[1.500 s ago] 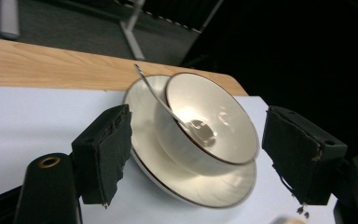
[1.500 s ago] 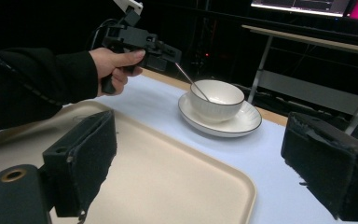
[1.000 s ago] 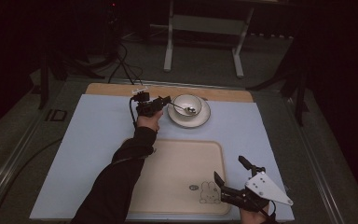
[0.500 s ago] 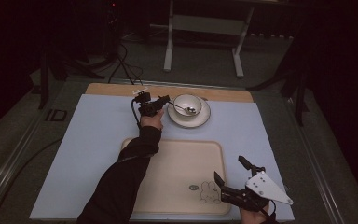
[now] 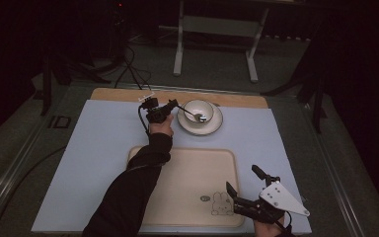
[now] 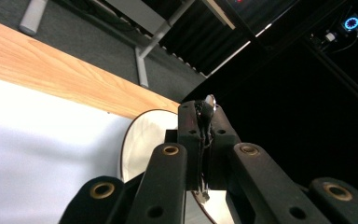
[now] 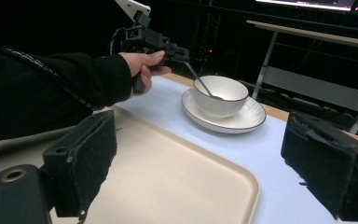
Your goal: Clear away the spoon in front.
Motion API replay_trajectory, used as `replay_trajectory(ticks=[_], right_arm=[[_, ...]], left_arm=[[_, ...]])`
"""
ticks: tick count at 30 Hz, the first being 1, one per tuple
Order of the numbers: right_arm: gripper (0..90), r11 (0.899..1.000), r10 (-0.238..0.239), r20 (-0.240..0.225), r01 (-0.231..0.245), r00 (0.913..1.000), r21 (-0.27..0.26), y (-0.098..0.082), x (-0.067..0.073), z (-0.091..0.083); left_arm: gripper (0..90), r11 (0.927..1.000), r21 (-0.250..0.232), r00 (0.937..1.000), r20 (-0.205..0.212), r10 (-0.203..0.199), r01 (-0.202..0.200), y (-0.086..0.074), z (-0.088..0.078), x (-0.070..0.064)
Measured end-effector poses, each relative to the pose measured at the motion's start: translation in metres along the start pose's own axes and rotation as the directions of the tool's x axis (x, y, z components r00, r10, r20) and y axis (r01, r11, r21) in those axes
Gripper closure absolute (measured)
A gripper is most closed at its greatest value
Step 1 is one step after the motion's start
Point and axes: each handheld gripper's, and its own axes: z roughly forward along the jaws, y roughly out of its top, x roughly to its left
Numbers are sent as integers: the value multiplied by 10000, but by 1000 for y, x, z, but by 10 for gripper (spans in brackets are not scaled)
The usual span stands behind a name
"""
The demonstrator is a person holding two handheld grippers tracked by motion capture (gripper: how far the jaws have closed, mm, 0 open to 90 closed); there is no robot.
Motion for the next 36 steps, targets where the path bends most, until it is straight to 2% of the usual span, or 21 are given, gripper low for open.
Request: replay_trajectory(ticks=[5,6,8,9,12,13,18,22,25,27,31,33,36], right_arm=[[103,10000,15,6,-15,10000,-3,0,0,0],[103,10000,49,-1,-49,10000,-23,0,0,-1],[103,10000,61,8,-61,10000,-49,0,-1,-1],[103,10000,67,6,-67,10000,-55,0,-1,-1],[103,10000,70,8,-70,10000,-57,0,-1,-1],[103,10000,73,5,-73,10000,-55,0,-1,-1],[103,9999,87,9,-87,10000,-58,0,-1,-1],[103,9999,120,18,-120,9999,-81,0,-1,-1],[103,9999,144,28,-144,9999,-81,0,-2,-1],[103,9998,172,49,-171,9998,-124,1,-2,-1],[103,9998,184,60,-183,9998,-115,1,-2,-1],[103,9998,163,61,-163,9998,-90,0,-2,-1],[103,9998,163,63,-162,9998,-87,0,-2,0]], left_arm=[[891,9998,63,9996,176,199,-200,-1,1,-3],[892,9991,93,9990,194,406,-407,1,1,-6],[895,9987,112,9985,218,501,-504,2,0,-8],[897,9966,128,9964,252,810,-813,4,-1,-13],[898,9952,79,9950,204,973,-975,5,-2,-16],[898,9933,117,9930,307,1144,-1148,8,-4,-19],[898,9907,109,9902,339,1352,-1356,17,-8,-24],[899,9848,52,9841,398,1732,-1735,30,-16,-33],[899,9827,76,9819,431,1844,-1849,35,-20,-35],[899,9787,103,9779,449,2043,-2049,41,-26,-39],[900,9779,145,9767,555,2074,-2085,48,-32,-43],[899,9730,235,9717,636,2276,-2294,54,-38,-47],[900,9724,227,9710,639,2304,-2322,57,-40,-48]])
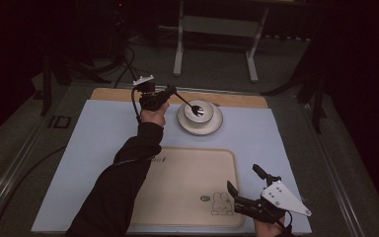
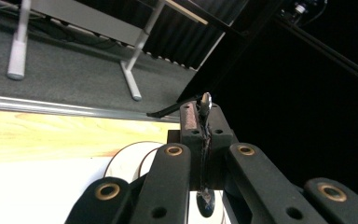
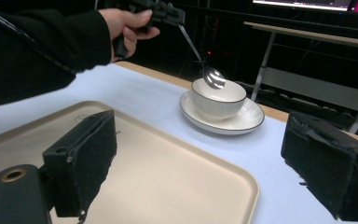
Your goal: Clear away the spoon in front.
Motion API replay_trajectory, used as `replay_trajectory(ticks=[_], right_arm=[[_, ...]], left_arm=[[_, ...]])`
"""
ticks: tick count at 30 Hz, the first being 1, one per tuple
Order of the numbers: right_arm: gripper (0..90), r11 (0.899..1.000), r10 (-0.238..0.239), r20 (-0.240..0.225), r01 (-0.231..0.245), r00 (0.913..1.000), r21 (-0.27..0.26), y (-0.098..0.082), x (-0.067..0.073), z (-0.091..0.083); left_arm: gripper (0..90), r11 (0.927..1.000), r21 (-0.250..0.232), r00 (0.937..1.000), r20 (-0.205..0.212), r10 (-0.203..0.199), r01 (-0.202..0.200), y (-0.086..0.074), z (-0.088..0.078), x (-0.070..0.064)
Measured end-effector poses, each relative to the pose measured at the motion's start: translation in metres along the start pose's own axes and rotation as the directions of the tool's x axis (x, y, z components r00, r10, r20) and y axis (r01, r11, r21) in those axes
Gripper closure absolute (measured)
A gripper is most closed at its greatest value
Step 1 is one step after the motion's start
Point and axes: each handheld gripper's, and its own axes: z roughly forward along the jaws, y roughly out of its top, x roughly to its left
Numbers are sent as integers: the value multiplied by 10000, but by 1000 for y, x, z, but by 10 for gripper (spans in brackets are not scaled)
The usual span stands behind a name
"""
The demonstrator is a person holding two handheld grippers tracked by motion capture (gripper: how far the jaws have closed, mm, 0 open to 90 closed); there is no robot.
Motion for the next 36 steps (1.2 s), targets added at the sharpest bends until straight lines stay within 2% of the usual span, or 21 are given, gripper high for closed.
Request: replay_trajectory(ticks=[2,7,8,12,15,19,22,23,26,27,28,30,31,34,35,36], right_arm=[[103,10000,26,9,-26,10000,-3,0,0,0],[103,10000,17,-21,-16,10000,7,0,1,1],[103,10000,15,-19,-15,10000,11,0,1,1],[103,10000,16,-22,-16,10000,12,0,1,1],[103,10000,-7,-18,7,10000,13,0,2,1],[103,10000,-26,-13,26,10000,11,0,2,1],[103,10000,-14,-13,14,10000,-16,1,2,1],[103,10000,-44,-7,44,10000,-24,1,2,1],[103,10000,-43,-6,43,10000,-33,1,2,1],[103,10000,-50,8,50,10000,-23,1,2,1],[103,10000,-65,-5,65,10000,-38,1,2,1],[103,10000,-68,2,68,10000,-38,1,2,1],[103,10000,-81,5,81,10000,-13,1,3,1],[103,10000,-82,5,82,10000,8,1,3,2],[103,9999,-119,29,119,9999,13,1,3,2],[103,9999,-135,25,135,9999,2,1,3,2]], left_arm=[[900,9997,126,9995,219,205,-208,8,-8,-2],[900,9984,199,9983,271,516,-522,13,-17,-6],[900,9971,276,9969,353,697,-707,16,-23,-8],[900,9958,305,9954,439,850,-864,22,-31,-10],[900,9922,464,9913,694,1120,-1154,28,-43,-12],[900,9898,645,9883,932,1207,-1269,31,-51,-14],[900,9824,846,9811,1132,1567,-1667,33,-63,-16],[900,9824,846,9811,1132,1567,-1667,33,-63,-16],[900,9759,1025,9749,1330,1783,-1925,35,-72,-17],[899,9721,1145,9711,1485,1869,-2046,36,-75,-16],[900,9685,1168,9685,1454,2023,-2199,37,-82,-16],[900,9685,1168,9685,1454,2023,-2199,37,-82,-16],[900,9633,1240,9634,1561,2181,-2382,38,-92,-14],[900,9607,1256,9613,1557,2272,-2474,38,-99,-13],[900,9577,1295,9574,1689,2341,-2570,38,-104,-12],[899,9567,1358,9568,1746,2327,-2575,38,-106,-11]])
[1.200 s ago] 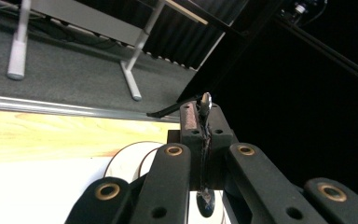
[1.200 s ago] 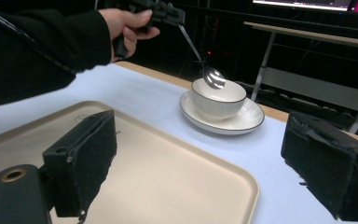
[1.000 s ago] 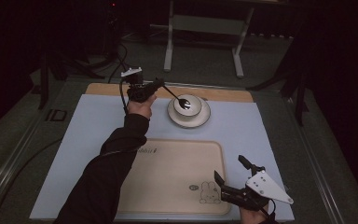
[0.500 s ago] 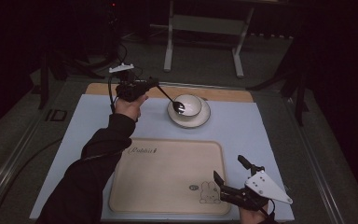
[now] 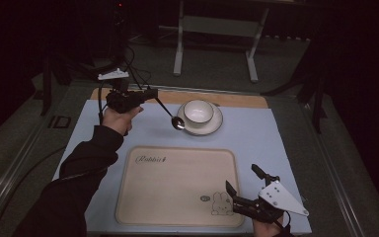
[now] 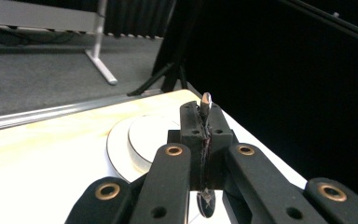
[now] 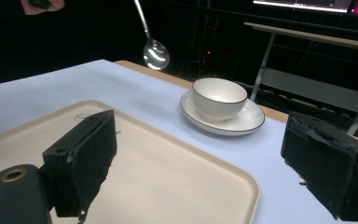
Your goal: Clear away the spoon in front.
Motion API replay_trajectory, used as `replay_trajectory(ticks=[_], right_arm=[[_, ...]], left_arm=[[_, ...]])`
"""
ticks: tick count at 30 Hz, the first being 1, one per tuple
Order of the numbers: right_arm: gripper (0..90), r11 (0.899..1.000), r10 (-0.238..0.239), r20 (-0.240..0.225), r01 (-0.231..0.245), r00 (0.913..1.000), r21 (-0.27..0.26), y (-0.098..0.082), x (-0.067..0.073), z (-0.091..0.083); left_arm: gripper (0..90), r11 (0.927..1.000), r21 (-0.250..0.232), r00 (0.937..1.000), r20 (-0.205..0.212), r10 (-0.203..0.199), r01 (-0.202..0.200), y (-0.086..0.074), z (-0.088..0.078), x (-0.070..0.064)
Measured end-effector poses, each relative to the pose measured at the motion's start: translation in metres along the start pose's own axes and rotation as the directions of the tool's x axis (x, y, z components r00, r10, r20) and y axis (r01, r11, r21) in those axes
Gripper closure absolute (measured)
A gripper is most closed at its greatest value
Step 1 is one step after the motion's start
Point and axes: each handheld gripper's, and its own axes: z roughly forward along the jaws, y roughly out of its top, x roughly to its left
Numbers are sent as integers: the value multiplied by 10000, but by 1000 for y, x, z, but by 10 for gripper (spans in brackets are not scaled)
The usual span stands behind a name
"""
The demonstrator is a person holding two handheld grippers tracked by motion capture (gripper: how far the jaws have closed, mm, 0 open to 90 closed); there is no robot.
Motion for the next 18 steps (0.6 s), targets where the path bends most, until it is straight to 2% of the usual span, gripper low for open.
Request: replay_trajectory(ticks=[1,7,11,12,14,15,18], right_arm=[[103,10000,-6,-4,6,10000,-12,0,0,0],[103,10000,-36,6,36,10000,21,0,1,1],[103,10000,-26,0,26,10000,24,0,1,1],[103,10000,-40,2,40,10000,17,0,1,1],[103,10000,-27,0,27,10000,32,0,2,1],[103,10000,-19,-14,19,10000,29,0,1,1],[103,10000,-17,-12,17,10000,34,0,2,1]], left_arm=[[899,9999,146,9998,206,20,-23,0,-2,1],[899,9975,601,9971,692,329,-371,-8,-11,5],[899,9953,782,9954,819,502,-566,-13,-19,7],[899,9942,884,9937,985,531,-619,-13,-20,7],[899,9921,973,9926,1001,691,-788,-15,-23,7],[899,9908,1061,9908,1145,719,-842,-15,-25,7],[899,9884,1155,9892,1195,852,-991,-17,-27,6]])
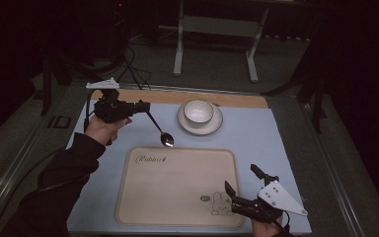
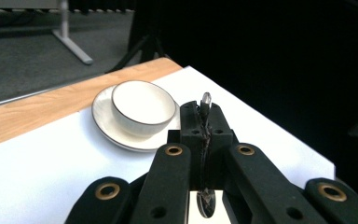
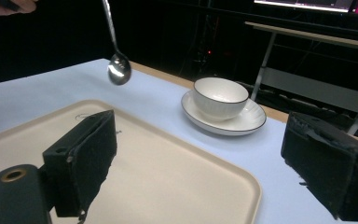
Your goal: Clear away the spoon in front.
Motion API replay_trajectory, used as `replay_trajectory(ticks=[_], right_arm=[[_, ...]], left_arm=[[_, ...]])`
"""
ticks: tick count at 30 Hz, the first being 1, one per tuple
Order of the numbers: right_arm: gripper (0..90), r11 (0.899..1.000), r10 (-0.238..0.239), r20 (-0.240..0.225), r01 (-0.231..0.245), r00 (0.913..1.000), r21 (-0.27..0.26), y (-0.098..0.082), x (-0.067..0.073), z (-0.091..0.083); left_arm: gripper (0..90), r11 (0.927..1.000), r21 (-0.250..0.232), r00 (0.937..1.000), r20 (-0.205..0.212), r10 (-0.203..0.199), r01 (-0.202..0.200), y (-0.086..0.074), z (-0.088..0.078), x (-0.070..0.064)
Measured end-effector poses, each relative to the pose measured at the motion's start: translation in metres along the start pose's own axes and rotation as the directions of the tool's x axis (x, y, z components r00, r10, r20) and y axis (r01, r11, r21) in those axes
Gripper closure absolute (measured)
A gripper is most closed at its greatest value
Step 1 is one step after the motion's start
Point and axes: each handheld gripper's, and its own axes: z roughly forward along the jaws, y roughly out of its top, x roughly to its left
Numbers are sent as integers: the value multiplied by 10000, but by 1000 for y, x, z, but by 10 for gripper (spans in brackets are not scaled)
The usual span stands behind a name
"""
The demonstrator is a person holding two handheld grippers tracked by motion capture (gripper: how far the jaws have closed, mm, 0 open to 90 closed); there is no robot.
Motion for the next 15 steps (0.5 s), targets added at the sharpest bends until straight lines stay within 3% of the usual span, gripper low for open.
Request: replay_trajectory(ticks=[8,12,15], right_arm=[[103,10000,3,-29,-3,10000,-47,0,1,0],[103,10000,-4,-39,4,10000,-49,0,1,0],[103,10000,-26,-45,26,10000,-22,1,1,1]], left_arm=[[899,9989,291,9974,634,341,-360,-6,-13,-4],[898,9986,293,9969,672,420,-441,-7,-17,-5],[898,9972,360,9938,922,616,-651,-9,-26,-6]])
